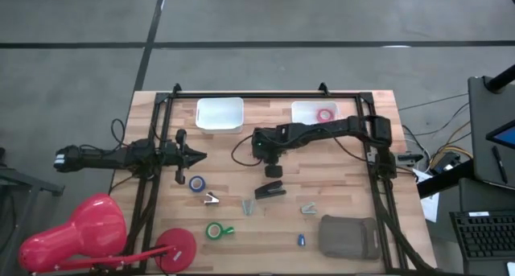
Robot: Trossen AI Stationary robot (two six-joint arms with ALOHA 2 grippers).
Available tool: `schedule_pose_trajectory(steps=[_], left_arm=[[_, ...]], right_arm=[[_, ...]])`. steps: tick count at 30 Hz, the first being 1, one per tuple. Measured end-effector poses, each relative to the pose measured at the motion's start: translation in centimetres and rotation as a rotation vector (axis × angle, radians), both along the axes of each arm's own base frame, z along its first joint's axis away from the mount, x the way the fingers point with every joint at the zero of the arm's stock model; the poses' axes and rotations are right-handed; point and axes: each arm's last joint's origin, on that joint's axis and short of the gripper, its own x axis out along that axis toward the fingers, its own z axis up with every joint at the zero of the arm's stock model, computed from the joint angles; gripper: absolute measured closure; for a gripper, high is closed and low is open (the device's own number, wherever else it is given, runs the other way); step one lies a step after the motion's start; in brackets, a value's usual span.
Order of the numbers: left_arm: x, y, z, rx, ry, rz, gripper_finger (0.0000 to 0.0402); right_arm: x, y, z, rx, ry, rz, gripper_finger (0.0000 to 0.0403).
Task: Pick and place Stapler, Stapler remover, tape
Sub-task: Put the red tape into the right white bin
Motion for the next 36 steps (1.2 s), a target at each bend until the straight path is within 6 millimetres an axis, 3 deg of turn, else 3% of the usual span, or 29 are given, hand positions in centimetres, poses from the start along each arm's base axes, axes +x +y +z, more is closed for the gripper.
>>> schedule_pose_trajectory(steps=[10,19,24,36], left_arm=[[0.0,0.0,-0.1,0.000,0.013,0.000,0.0374],[0.0,0.0,-0.2,0.000,0.022,0.000,0.0374],[0.0,0.0,-0.2,0.000,0.026,0.000,0.0374],[0.0,0.0,-0.3,0.000,0.029,0.000,0.0374]], right_arm=[[-4.5,0.3,6.6,-0.003,-0.054,-0.076,0.0360],[-10.5,-1.5,10.2,-0.033,-0.164,-0.247,0.0359],[-13.6,-3.7,10.4,-0.030,-0.183,-0.398,0.0359],[-18.9,-9.7,6.5,-0.027,-0.090,-0.708,0.0359]])
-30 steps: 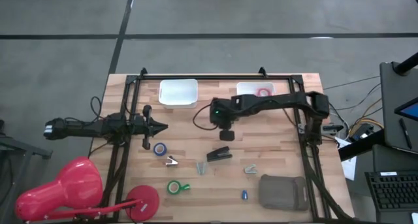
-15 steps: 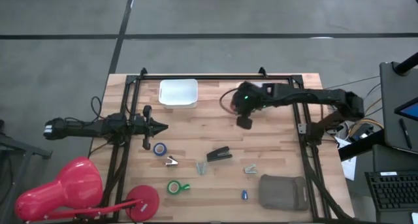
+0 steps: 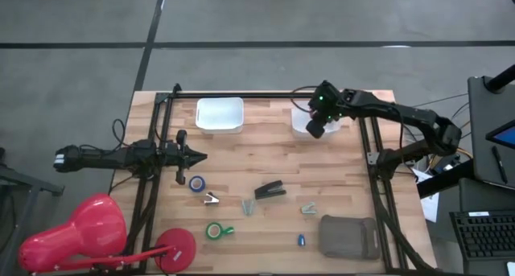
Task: Pick and place Stapler, Stapler remover, tape
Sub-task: Put the red tape into the right white bin
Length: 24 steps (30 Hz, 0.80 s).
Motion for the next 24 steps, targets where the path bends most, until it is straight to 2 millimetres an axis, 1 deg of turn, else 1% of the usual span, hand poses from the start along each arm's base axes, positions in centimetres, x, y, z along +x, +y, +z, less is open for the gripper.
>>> schedule_pose_trajectory(steps=[4,8,15,21,24], left_arm=[[0.0,0.0,0.0,0.000,0.000,0.000,0.0374],[0.0,0.0,0.0,0.000,0.000,0.001,0.0374],[0.0,0.0,0.0,0.000,0.000,0.000,0.0374],[0.0,0.0,0.0,0.000,0.000,0.000,0.0374],[0.0,0.0,0.0,0.000,0.000,0.000,0.0374]], right_arm=[[-0.9,-1.6,-1.0,0.011,0.027,-0.057,0.0358],[-1.1,-2.5,-2.2,0.012,0.041,-0.069,0.0358],[-1.0,-3.2,-4.5,0.067,0.111,-0.086,0.0354],[-0.6,-3.7,-5.4,0.091,0.127,-0.112,0.0354],[-0.6,-4.0,-5.7,0.073,0.153,-0.134,0.0354]])
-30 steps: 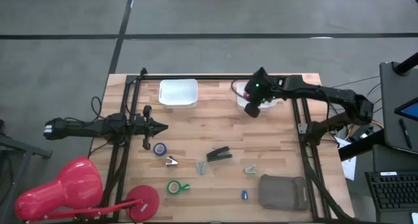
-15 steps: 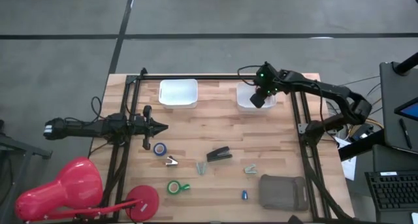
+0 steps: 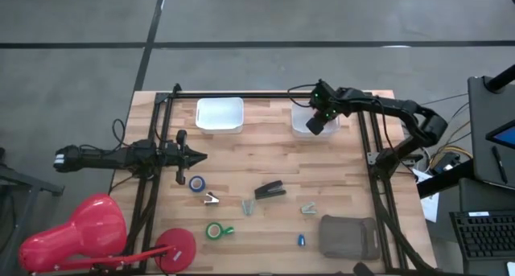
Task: Pick and place Stapler, Stapler remover, tape
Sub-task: Put the red tape into the right white bin
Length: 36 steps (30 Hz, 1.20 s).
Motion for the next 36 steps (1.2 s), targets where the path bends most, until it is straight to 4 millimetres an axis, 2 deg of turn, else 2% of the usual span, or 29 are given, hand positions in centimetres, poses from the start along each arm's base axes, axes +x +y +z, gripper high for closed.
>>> schedule_pose_trajectory(steps=[19,36], left_arm=[[0.0,0.0,0.0,0.000,0.000,0.000,0.0374],[0.0,0.0,0.0,0.000,0.000,0.000,0.0374]], right_arm=[[-0.7,-0.4,-0.7,-0.022,0.035,-0.052,0.0349],[-0.4,-1.0,-1.9,-0.037,0.072,-0.049,0.0349]])
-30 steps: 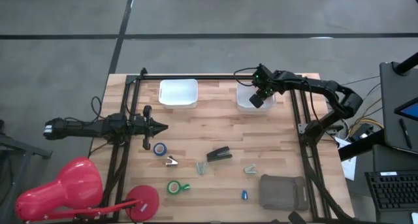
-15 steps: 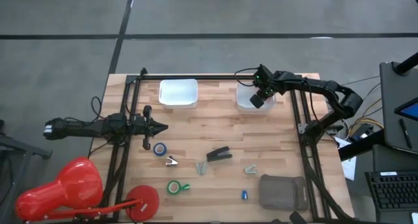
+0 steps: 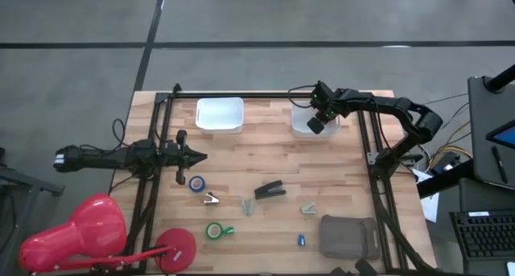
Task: Pick and place Stapler, Stapler remover, tape
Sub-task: Put the red tape into the right white bin
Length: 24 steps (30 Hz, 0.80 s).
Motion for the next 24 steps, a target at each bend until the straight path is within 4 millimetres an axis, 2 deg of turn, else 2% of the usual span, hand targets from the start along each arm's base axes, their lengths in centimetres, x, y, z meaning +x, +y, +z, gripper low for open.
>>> schedule_pose_trajectory(steps=[12,20,24], left_arm=[[0.00,0.00,0.00,0.000,0.000,0.000,0.0374],[0.00,0.00,0.01,0.000,0.000,0.000,0.0374],[0.00,0.00,0.00,0.000,0.000,0.000,0.0374]], right_arm=[[0.06,-0.05,-0.03,-0.005,-0.005,-0.011,0.0344],[0.01,-0.08,0.03,-0.017,-0.001,-0.034,0.0286],[-0.13,0.19,0.67,-0.026,-0.012,-0.028,0.0257]])
